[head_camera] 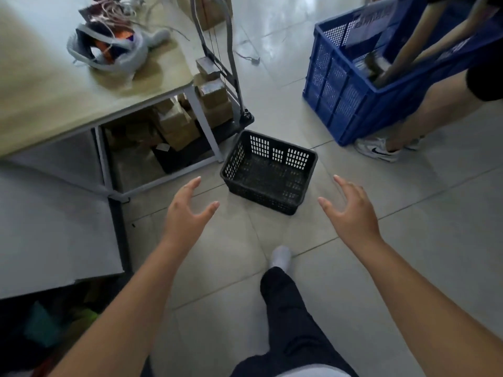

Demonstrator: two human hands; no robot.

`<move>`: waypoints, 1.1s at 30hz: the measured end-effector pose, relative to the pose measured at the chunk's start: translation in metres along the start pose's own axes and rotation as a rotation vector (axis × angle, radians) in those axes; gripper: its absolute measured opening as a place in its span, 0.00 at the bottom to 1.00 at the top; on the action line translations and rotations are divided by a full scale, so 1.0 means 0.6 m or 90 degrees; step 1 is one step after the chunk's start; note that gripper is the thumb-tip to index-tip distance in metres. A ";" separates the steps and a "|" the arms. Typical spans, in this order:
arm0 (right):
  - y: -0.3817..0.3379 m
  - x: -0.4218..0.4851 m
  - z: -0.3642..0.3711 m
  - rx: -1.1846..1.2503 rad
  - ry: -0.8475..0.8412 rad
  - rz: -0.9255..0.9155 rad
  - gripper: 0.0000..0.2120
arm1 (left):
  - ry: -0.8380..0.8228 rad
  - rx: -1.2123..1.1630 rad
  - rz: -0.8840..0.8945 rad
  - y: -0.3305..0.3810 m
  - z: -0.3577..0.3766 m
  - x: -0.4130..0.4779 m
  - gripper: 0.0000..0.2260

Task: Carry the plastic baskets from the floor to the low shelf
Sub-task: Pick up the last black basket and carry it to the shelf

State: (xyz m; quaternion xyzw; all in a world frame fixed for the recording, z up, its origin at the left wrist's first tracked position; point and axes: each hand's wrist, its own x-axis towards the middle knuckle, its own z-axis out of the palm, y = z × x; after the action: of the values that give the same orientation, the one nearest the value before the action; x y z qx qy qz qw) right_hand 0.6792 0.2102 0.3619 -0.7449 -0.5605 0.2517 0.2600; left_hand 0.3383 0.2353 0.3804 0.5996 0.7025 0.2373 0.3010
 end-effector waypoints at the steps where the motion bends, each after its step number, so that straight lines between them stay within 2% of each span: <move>1: 0.000 0.029 0.012 0.001 0.003 0.015 0.30 | -0.007 0.005 0.002 -0.001 0.005 0.038 0.32; 13: 0.069 0.340 0.201 0.015 0.079 0.196 0.29 | -0.121 0.068 -0.008 -0.076 0.135 0.488 0.32; 21: 0.245 0.477 0.411 -0.008 0.187 0.334 0.30 | -0.178 0.015 -0.002 -0.241 0.392 0.743 0.31; 29: 0.479 0.549 0.689 -0.039 0.144 0.386 0.33 | -0.159 0.071 -0.020 -0.502 0.631 0.883 0.34; 33: 0.551 0.568 0.758 -0.107 0.181 0.361 0.32 | -0.046 0.203 0.022 -0.572 0.684 0.916 0.35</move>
State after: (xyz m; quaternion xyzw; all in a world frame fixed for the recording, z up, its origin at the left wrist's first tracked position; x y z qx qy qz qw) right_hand 0.6926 0.5089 -0.2235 -0.9180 -0.3073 0.1603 0.1929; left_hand 0.3338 0.7079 -0.2238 0.6600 0.7094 0.1062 0.2232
